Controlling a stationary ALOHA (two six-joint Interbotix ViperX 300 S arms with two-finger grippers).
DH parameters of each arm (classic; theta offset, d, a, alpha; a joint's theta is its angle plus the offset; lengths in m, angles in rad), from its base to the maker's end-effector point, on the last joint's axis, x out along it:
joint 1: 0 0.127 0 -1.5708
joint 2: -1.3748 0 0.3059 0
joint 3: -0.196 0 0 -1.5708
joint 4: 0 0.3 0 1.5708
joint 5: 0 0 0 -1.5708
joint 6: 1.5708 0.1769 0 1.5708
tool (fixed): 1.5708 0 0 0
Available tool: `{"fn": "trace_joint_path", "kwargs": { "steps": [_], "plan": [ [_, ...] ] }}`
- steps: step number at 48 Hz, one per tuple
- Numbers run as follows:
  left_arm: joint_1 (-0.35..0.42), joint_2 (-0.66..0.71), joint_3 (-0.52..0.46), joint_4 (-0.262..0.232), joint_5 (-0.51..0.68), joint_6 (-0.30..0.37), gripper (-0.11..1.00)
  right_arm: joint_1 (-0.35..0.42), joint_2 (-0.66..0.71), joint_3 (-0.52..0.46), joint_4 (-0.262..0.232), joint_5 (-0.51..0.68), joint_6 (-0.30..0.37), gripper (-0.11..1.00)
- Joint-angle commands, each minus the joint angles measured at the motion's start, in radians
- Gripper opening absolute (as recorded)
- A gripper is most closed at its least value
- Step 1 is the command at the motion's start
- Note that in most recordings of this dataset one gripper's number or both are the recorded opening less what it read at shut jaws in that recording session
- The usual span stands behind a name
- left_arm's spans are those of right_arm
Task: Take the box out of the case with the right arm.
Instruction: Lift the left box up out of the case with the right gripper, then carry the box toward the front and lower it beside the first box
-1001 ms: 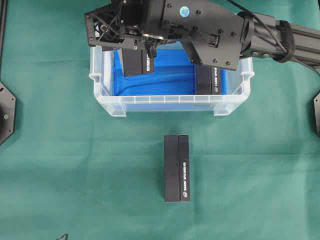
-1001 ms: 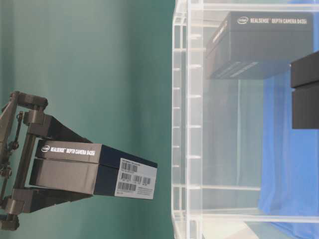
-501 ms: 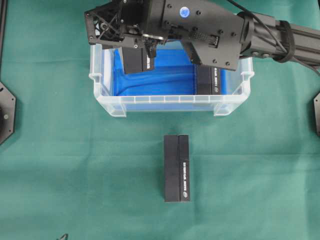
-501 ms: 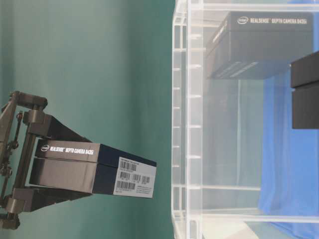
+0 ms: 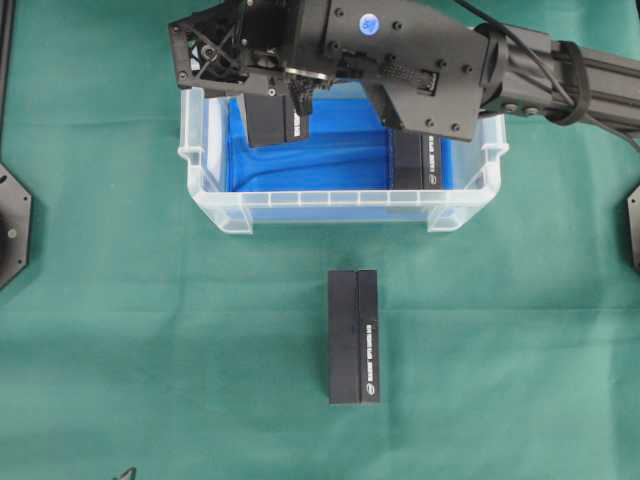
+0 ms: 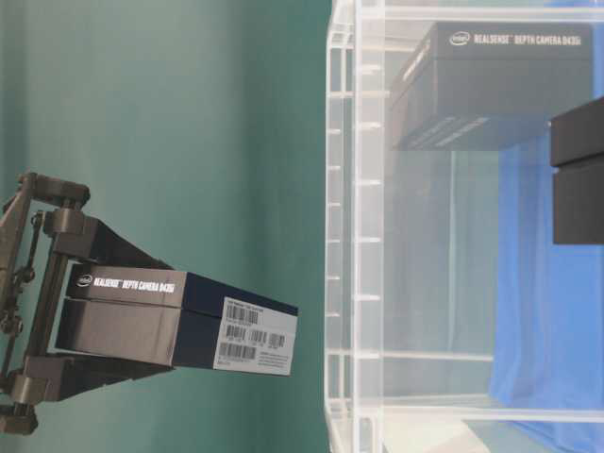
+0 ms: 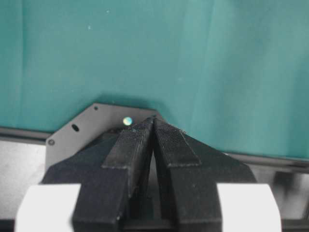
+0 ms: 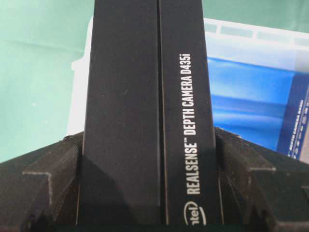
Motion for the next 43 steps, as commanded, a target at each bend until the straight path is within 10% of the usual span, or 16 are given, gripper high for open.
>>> {"fn": "trace_joint_path", "kwargs": {
  "steps": [1, 43],
  "plan": [
    [-0.003, 0.003, -0.011, 0.003, -0.003, -0.002, 0.0, 0.002, -0.067, -0.031, -0.009, -0.003, -0.003, 0.68],
    [-0.003, 0.003, -0.005, 0.003, -0.003, -0.003, 0.0, 0.141, -0.069, -0.058, -0.035, 0.071, 0.1, 0.68]
  ]
}}
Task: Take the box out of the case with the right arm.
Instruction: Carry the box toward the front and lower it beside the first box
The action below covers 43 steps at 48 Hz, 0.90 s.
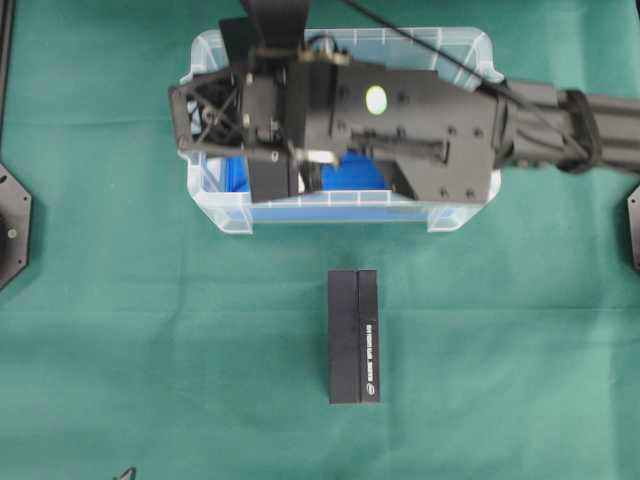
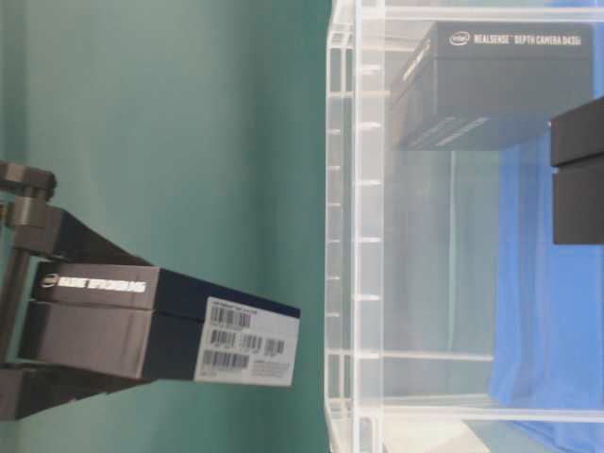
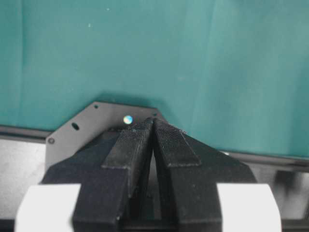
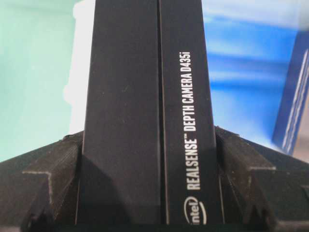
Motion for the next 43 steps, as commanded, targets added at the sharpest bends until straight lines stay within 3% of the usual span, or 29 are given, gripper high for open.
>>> {"fn": "trace_joint_path", "kwargs": {
  "steps": [1, 30, 43],
  "plan": [
    [-0.003, 0.005, -0.009, 0.003, -0.003, -0.002, 0.0, 0.04, -0.069, -0.037, -0.025, 0.006, 0.018, 0.68],
    [-0.003, 0.011, -0.009, 0.003, -0.005, -0.005, 0.0, 0.293, -0.064, -0.04, -0.067, 0.069, 0.285, 0.68],
    [-0.003, 0.012, -0.009, 0.003, -0.005, -0.006, 0.0, 0.322, -0.058, -0.04, -0.067, 0.08, 0.318, 0.68]
  ]
}}
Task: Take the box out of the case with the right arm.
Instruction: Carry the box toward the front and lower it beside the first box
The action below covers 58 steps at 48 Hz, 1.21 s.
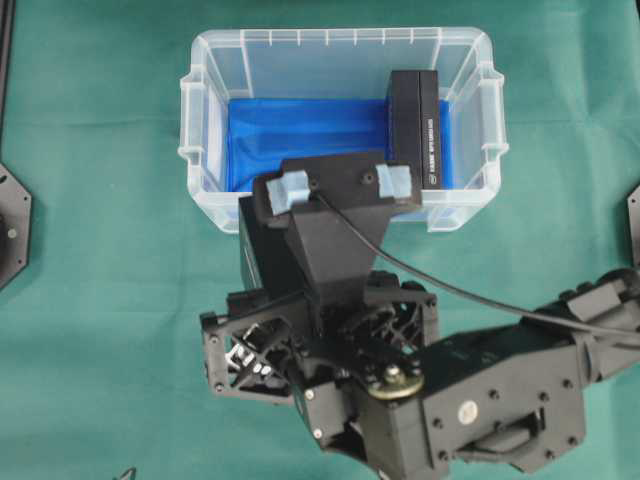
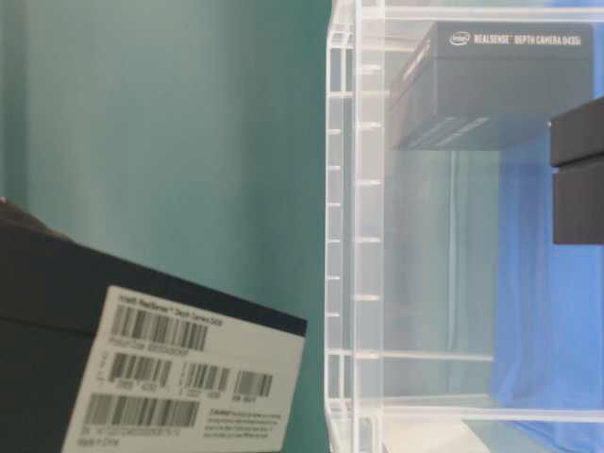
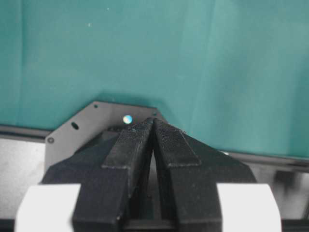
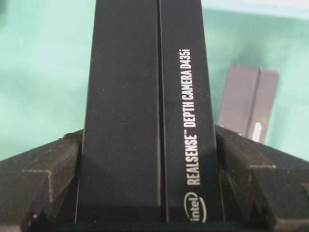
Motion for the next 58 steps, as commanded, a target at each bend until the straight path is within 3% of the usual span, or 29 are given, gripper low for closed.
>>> {"fn": "trace_joint_path", "kwargs": {
  "steps": [1, 12, 30, 39, 58],
  "plan": [
    [-0.003, 0.009, -0.012, 0.003, -0.005, 0.0, 0.0, -0.002, -0.058, -0.028, -0.009, 0.0, 0.0, 0.68],
    [-0.003, 0.009, -0.011, 0.003, -0.009, -0.002, 0.0, -0.006, -0.038, -0.028, 0.0, -0.002, -0.002, 0.68],
    [-0.003, 0.009, -0.011, 0.003, -0.009, -0.002, 0.0, -0.029, 0.044, -0.026, 0.112, -0.044, 0.008, 0.68],
    [-0.003, 0.009, -0.011, 0.003, -0.011, -0.002, 0.0, -0.038, 0.083, -0.006, 0.161, -0.067, 0.044, 0.68],
    [-0.003, 0.008, -0.011, 0.003, -0.011, -0.002, 0.0, -0.06, 0.143, 0.091, 0.213, -0.198, 0.084, 0.68]
  ]
}}
